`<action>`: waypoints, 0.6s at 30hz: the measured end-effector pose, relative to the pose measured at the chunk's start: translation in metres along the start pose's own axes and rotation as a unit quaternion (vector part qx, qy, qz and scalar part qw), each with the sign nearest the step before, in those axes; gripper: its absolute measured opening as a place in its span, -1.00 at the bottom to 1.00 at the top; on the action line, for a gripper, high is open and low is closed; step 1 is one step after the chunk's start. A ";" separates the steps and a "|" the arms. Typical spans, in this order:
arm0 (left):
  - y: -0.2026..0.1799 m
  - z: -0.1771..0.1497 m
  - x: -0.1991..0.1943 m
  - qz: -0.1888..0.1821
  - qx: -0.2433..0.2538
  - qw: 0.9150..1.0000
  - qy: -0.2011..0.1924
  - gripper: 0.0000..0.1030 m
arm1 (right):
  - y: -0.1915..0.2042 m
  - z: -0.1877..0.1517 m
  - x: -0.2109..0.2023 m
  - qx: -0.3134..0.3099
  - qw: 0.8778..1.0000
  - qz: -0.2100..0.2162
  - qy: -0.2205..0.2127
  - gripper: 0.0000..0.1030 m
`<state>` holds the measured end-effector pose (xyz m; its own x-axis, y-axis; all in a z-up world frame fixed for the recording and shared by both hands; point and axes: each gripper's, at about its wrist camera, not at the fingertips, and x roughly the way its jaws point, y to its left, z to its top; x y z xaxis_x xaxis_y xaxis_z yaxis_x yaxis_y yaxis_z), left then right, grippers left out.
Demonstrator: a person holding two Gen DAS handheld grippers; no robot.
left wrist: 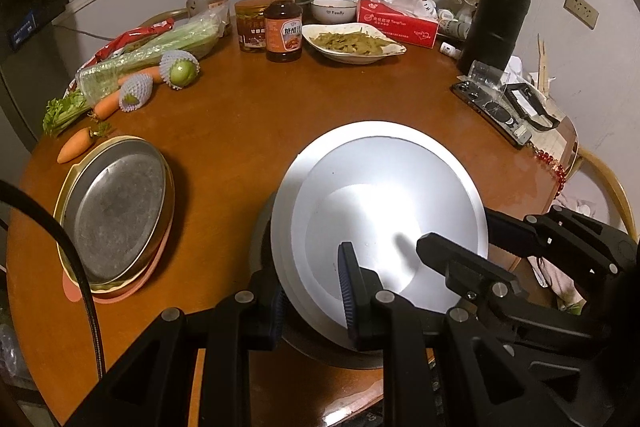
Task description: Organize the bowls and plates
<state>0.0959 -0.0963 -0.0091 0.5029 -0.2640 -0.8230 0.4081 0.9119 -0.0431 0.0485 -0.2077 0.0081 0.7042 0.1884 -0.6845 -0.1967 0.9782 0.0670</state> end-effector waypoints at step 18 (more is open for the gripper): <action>0.005 -0.005 0.004 0.018 0.003 1.000 0.001 -0.53 | 0.003 -0.002 0.006 -0.012 1.000 0.006 0.009 -0.36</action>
<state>0.0955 -0.0913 -0.0153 0.5155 -0.2295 -0.8256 0.3945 0.9189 -0.0091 0.0505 -0.2037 0.0031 0.6897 0.1991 -0.6961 -0.2223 0.9732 0.0582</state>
